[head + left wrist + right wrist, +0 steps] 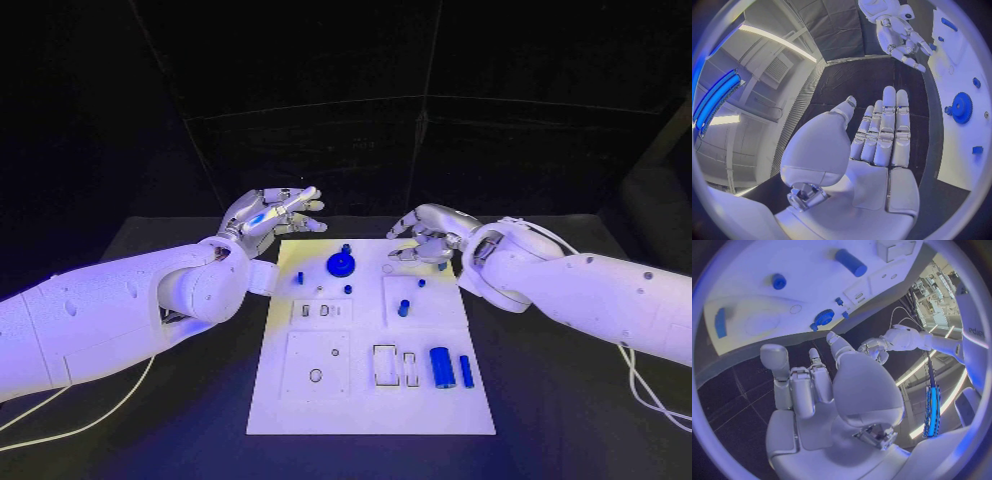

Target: Assemble the parts on the task board

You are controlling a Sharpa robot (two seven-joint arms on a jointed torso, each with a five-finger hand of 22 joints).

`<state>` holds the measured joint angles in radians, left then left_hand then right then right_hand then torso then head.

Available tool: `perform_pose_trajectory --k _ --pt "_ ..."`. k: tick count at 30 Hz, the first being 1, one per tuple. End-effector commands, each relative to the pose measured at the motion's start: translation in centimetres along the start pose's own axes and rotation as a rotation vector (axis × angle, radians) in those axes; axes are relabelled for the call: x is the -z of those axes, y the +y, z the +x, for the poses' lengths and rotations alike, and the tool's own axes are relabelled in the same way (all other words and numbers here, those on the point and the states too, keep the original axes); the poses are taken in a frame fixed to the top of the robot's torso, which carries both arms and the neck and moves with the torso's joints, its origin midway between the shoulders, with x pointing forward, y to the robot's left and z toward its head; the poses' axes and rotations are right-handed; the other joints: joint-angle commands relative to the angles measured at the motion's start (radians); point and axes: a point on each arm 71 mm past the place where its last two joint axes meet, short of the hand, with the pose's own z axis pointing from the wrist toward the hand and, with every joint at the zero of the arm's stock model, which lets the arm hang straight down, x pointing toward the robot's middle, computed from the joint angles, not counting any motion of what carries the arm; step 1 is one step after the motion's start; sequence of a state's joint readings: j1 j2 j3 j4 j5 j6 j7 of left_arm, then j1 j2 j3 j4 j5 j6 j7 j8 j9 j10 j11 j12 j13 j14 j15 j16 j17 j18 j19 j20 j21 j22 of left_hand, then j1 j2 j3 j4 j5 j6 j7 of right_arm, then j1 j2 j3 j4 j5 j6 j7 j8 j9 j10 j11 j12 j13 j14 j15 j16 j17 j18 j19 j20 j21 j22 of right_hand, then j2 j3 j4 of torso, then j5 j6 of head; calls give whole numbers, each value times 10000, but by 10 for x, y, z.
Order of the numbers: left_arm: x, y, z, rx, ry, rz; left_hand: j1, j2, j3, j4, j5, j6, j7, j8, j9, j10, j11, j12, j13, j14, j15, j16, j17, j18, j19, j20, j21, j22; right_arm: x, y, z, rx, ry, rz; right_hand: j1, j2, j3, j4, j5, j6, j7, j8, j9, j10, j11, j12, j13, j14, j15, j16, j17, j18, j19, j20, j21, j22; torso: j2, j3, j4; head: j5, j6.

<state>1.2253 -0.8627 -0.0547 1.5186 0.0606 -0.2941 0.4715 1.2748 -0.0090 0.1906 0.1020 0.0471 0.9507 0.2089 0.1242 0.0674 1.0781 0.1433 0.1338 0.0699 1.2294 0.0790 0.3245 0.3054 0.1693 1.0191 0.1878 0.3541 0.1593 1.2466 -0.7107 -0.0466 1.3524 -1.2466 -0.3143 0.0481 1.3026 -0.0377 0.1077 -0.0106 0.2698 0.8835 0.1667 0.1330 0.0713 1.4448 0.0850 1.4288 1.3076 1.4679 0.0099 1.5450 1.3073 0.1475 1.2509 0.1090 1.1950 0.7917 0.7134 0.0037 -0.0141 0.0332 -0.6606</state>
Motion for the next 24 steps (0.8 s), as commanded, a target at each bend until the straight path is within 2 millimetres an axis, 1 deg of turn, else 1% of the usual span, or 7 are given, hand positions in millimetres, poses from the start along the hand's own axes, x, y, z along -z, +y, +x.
perform_pose_trajectory --k 1,5,12,13,15,19,24 --pt "-1 -2 -1 -17 48 231 24 99 -4 -66 15 110 -18 -34 -6 77 0 -39 -8 -33 -11 -66 25 127 77 5 -55 -16 14 -9 -9 -1859 51 -429 220 -9 2 -161 -112 129 -4 55 11 -14 -71 -56 854 820 -86 -73 1727 -97 -83 -33 -46 -22 -65 22 -112 19 40" --pt "-2 -2 -1 -5 73 277 20 118 19 -140 15 209 -78 -32 2 208 -32 -55 2 -235 5 -234 46 116 -54 21 -154 -69 30 -33 -21 -2063 -74 34 322 -53 -9 -268 -140 169 -16 63 4 -21 -82 -67 843 818 -98 -80 1713 -94 -92 -45 -58 -41 -121 53 -176 -15 58" --pt "-4 -1 -1 59 193 321 -25 157 98 -274 14 330 -99 -109 -9 364 10 -216 -18 -1022 196 -1023 -124 81 -680 194 -623 -314 44 -63 -34 -2031 -317 700 370 -85 -46 -347 -149 47 5 -20 -36 -48 -70 -103 806 817 -96 -86 1704 -95 -98 -51 -69 -59 -141 133 -209 -5 20" --pt "-4 -1 -1 68 211 325 -30 159 112 -298 17 336 -103 -131 -11 368 17 -260 -22 -1101 227 -1140 -168 88 -764 229 -694 -354 45 -67 -35 -2014 -337 787 373 -89 -54 -357 -149 15 10 -40 -42 -56 -66 -112 796 817 -93 -87 1704 -95 -100 -50 -71 -64 -134 114 -203 -15 22" --pt "-4 0 -1 82 246 334 -43 165 136 -337 15 349 -98 -169 -13 368 37 -343 -30 -1245 281 -1355 -261 96 -907 295 -820 -426 45 -73 -36 -1968 -338 918 381 -91 -71 -380 -150 -53 24 -80 -52 -62 -55 -120 788 817 -86 -89 1700 -96 -101 -47 -75 -71 -142 123 -211 -13 19" --pt "-5 0 1 101 360 366 -78 168 190 -443 14 375 -66 -269 -15 368 108 -550 -43 -1630 457 -1921 -614 107 -1401 495 -1256 -675 44 -81 -32 -1833 -241 1125 383 -95 -138 -429 -190 -258 51 -193 -65 -90 -28 -152 754 816 -65 -95 1689 -90 -120 -29 -101 -118 -134 120 -172 -33 23" --pt "-5 0 1 99 392 384 -86 154 227 -544 10 345 -47 -373 -22 234 168 -711 -69 -1809 568 -2289 -905 135 -1722 641 -1589 -871 40 -86 -27 -1694 -120 1262 377 -103 -224 -473 -276 -483 74 -304 -68 -132 -6 -195 706 811 -45 -106 1665 -80 -147 -12 -135 -178 -142 111 -197 -27 -29"
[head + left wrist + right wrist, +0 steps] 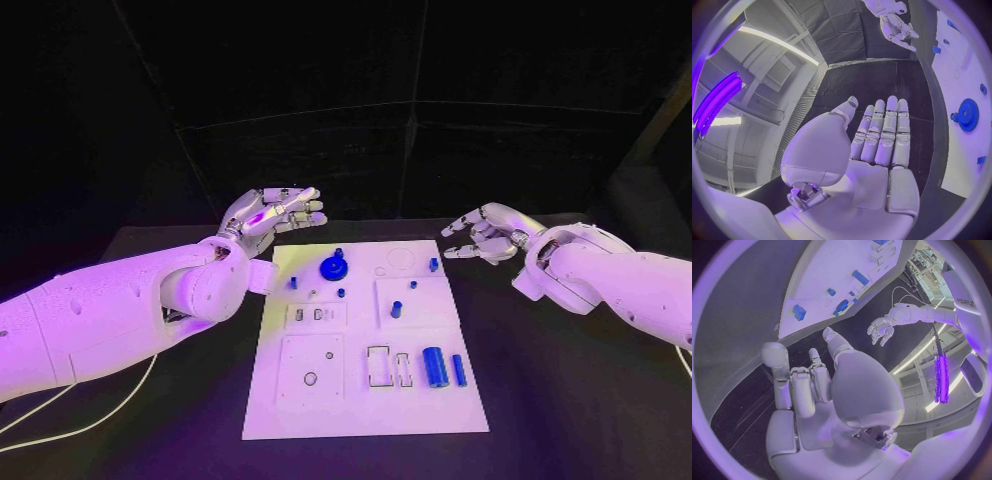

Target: Assemble the parts on the task board

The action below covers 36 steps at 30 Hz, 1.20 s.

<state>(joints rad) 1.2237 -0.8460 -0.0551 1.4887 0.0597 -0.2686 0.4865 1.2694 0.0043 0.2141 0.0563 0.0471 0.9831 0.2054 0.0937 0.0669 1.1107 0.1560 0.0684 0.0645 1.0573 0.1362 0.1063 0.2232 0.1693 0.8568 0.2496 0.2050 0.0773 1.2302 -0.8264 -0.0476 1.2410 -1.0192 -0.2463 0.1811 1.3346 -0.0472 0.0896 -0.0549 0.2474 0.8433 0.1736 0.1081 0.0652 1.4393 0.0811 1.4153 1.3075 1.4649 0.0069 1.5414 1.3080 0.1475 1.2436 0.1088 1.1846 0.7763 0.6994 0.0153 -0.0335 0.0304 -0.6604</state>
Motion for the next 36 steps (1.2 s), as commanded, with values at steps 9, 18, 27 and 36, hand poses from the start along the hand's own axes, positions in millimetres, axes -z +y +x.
perform_pose_trajectory --k 9,18,27,36 --pt "0 -2 3 58 303 304 -15 21 22 -194 9 -18 2 -159 -17 -403 101 -79 -29 -210 65 -356 -307 157 -92 97 -221 -104 -7 -10 18 161 552 120 72 6 -81 -61 -113 -191 17 -105 -6 -80 44 -58 709 843 -5 -68 1668 -79 -80 -1 -39 -40 3 -18 13 -39 -122" --pt "-1 -2 4 43 271 334 -45 45 44 -258 10 49 26 -183 -10 -340 81 -39 -12 120 -5 -264 -384 172 154 46 -185 -80 -11 -12 30 289 838 194 114 88 -73 -92 -139 -112 23 -50 25 -66 49 -40 729 848 0 -61 1688 -80 -71 6 -32 -26 -5 -19 -4 -24 -146" --pt "-1 -1 4 44 272 310 -51 45 45 -271 10 55 43 -190 -10 -338 86 -38 -11 170 -14 -249 -397 171 197 36 -179 -78 -16 -12 34 330 878 248 81 295 -62 -72 -162 128 21 92 68 -28 49 4 775 859 4 -45 1730 -85 -43 13 -6 9 -1 -19 4 -1 -185" --pt "-1 -1 5 50 281 270 -57 48 46 -275 10 63 59 -191 -9 -329 90 -34 -9 196 -17 -242 -405 170 220 30 -176 -77 -19 -13 37 528 992 345 118 490 -2 -136 -380 429 -24 235 83 19 9 56 831 876 -26 -17 1802 -96 3 -9 44 81 -3 -19 -8 13 -242"
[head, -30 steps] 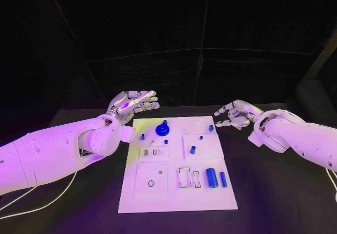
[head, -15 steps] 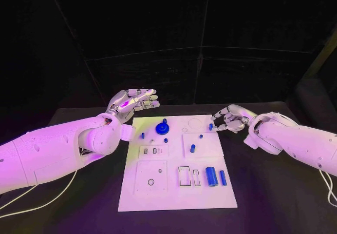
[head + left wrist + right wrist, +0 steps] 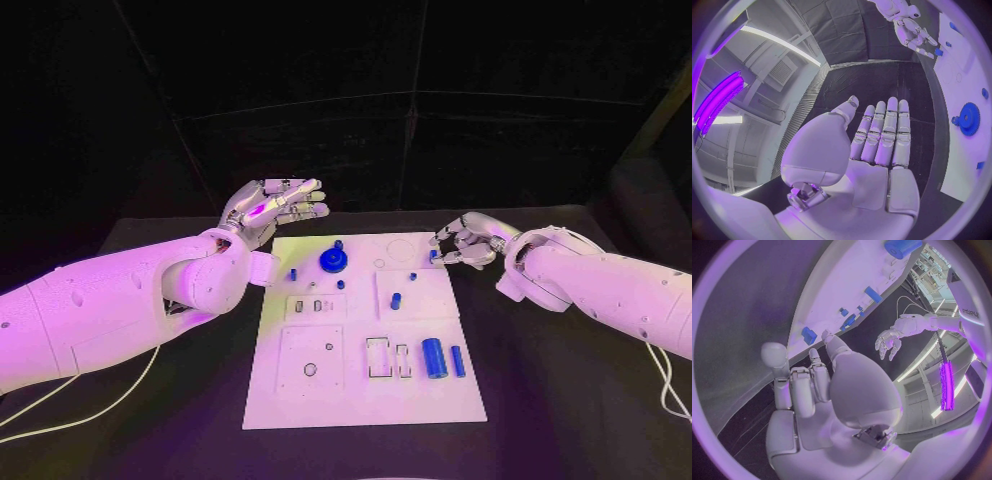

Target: Assemble the parts on the task board

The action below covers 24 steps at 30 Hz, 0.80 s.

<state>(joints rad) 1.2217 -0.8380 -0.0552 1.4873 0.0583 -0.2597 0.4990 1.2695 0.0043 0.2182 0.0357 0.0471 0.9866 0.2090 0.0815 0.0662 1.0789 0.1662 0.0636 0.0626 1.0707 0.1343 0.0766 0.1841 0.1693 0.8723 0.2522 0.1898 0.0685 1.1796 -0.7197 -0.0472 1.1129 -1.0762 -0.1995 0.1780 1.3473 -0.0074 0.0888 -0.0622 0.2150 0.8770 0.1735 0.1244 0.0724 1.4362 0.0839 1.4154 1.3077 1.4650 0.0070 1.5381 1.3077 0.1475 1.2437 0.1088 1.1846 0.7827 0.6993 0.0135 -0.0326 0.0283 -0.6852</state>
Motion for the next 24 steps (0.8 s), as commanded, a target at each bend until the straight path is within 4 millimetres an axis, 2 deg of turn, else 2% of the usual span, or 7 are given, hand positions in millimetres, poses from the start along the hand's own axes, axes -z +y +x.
perform_pose_trajectory --k 1,5,12,24 --pt "0 -2 1 -13 138 161 -58 48 5 -69 10 29 24 -69 -2 -10 -11 15 11 64 2 55 -15 170 67 4 -25 11 -1 0 1 203 182 41 -1 108 15 -78 -89 127 -28 86 11 60 -25 66 840 877 -31 19 1815 -98 11 -13 53 31 0 0 -17 41 1" --pt "0 -1 1 -14 135 156 -58 49 5 -69 10 30 25 -68 -1 -9 -11 15 11 66 2 55 -16 170 69 3 -25 11 -1 -2 2 258 236 118 21 152 44 -113 -161 212 -42 117 10 77 -37 83 860 883 -42 29 1840 -103 26 -22 71 58 -9 1 -22 57 -33" --pt "0 -1 1 -11 140 148 -61 51 6 -71 10 36 30 -68 -1 -2 -10 19 13 77 0 58 -20 170 80 1 -23 12 -2 -5 4 334 305 253 27 167 54 -120 -177 228 -44 123 9 78 -40 83 860 884 -44 31 1845 -103 28 -25 73 59 -7 7 -7 46 -6" --pt "0 -1 1 -6 149 138 -61 51 6 -71 10 36 30 -68 -1 -2 -10 19 13 77 0 58 -20 170 80 1 -23 12 -4 -5 8 391 389 301 30 227 93 -141 -223 308 -54 148 6 99 -50 106 886 889 -53 39 1865 -105 36 -34 83 69 -5 8 -22 100 -16"
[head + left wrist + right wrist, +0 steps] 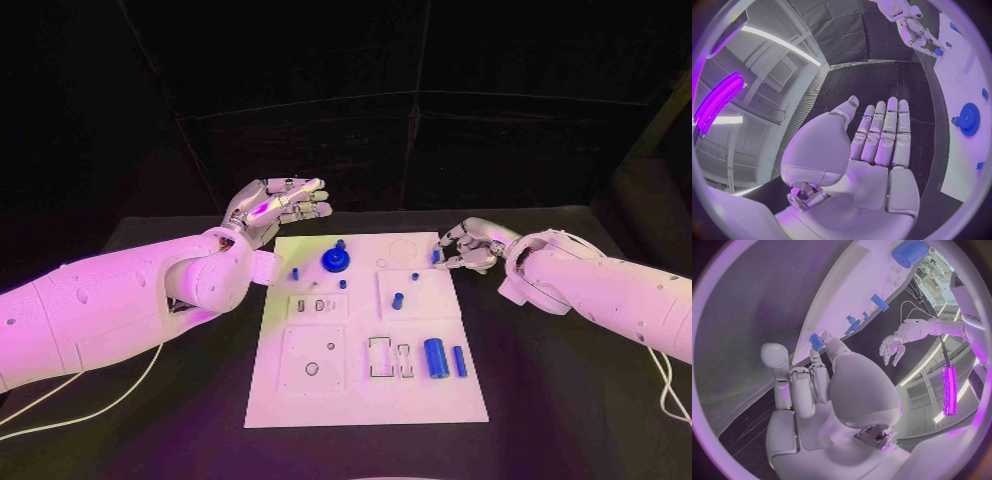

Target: Assemble the parts on the task board

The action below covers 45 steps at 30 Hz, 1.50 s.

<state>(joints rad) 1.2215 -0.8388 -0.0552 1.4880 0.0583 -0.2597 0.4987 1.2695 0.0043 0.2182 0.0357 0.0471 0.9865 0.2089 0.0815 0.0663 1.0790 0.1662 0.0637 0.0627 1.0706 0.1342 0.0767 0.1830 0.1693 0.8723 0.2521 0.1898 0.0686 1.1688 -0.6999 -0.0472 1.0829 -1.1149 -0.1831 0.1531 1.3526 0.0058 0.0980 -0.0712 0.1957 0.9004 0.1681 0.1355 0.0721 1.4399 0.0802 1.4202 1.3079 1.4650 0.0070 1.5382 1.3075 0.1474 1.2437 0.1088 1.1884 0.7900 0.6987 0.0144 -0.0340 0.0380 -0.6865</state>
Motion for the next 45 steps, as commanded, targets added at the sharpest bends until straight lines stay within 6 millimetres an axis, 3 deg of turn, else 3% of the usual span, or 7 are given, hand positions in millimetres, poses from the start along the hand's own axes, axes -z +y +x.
perform_pose_trajectory --k 1,18,30,39,45 --pt "0 -1 1 -6 152 142 -61 54 9 -75 10 43 34 -67 -1 5 -9 21 13 88 -1 59 -14 168 92 -2 -23 11 -1 1 1 58 128 -15 -24 96 1 -50 -30 76 -1 37 9 61 -13 58 884 889 -54 38 1868 -105 36 -33 46 -2 3 -2 -9 -4 -14" --pt "-1 -1 2 13 166 89 -63 53 9 -77 10 45 39 -68 -1 9 -8 22 13 94 -2 60 -18 167 99 -3 -23 11 -5 -1 2 42 67 170 -206 196 9 26 -44 258 -36 91 1 79 -40 69 894 897 -72 53 1905 -112 66 -48 80 42 -6 6 0 -10 49" --pt "-1 0 2 23 171 59 -65 55 10 -80 10 46 49 -70 -1 11 -5 23 13 101 -2 60 -24 166 108 -5 -23 10 -5 0 1 0 -150 86 -194 668 425 2 -411 1181 -360 493 73 198 -312 177 1028 922 -286 94 2016 -130 153 -221 173 184 3 6 -4 -3 35" --pt "-1 0 2 28 180 42 -65 55 10 -80 10 46 49 -70 -1 11 -5 23 13 101 -2 60 -24 166 108 -5 -23 10 -6 5 0 -68 -473 -32 -231 681 457 9 -400 1230 -386 504 68 234 -338 211 1071 938 -313 122 2088 -150 202 -249 227 288 0 6 1 -19 41" --pt "0 0 1 27 177 30 -65 55 10 -80 10 46 49 -70 -1 11 -5 23 13 101 -2 60 -24 166 108 -5 -23 10 -5 7 -3 -66 -1015 -73 -299 677 564 -2 -166 1182 -386 430 19 252 -354 216 1084 948 -342 137 2128 -165 242 -296 264 343 1 10 -7 -10 41"
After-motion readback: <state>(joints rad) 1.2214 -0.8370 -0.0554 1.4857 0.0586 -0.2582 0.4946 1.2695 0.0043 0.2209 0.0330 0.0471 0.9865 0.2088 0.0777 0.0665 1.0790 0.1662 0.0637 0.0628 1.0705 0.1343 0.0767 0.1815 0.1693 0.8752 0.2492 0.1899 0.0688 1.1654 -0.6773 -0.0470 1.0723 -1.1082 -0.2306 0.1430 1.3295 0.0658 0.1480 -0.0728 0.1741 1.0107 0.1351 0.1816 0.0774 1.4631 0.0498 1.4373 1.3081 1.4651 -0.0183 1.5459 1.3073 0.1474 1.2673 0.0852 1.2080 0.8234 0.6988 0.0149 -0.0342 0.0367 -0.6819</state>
